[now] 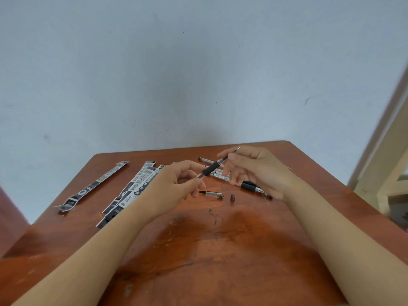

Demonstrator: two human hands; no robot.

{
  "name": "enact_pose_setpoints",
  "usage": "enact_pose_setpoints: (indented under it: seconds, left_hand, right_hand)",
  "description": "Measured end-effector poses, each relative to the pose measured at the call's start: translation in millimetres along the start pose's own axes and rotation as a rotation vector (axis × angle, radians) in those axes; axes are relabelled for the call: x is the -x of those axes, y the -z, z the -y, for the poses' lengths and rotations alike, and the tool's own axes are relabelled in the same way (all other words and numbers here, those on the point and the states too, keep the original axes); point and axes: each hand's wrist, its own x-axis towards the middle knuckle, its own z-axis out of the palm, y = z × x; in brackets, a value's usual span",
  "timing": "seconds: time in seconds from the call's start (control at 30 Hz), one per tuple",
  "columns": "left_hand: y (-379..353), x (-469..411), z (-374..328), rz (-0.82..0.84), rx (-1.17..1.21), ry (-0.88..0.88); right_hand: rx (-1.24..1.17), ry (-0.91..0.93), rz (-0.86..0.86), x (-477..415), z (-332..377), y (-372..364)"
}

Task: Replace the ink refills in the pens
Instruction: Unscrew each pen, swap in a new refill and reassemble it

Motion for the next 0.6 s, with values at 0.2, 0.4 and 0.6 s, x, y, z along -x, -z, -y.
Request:
enact_pose_setpoints:
  seconds: [0.2,0.4,0.6]
  left_hand:
    - [2,-1,0,-0.022,0.009,0.001]
    - [3,-1,1,-0.027,-0.016,0.001]
    - [2,-1,1,-0.044,-0.085,-0.008]
  right_hand:
    - [0.232,-0.099,-0.058,0,4,8]
    - [0.703,-0.114,0.052,0,-2,10]
    - [0.886,-0.174,0.177,1,-6,0]
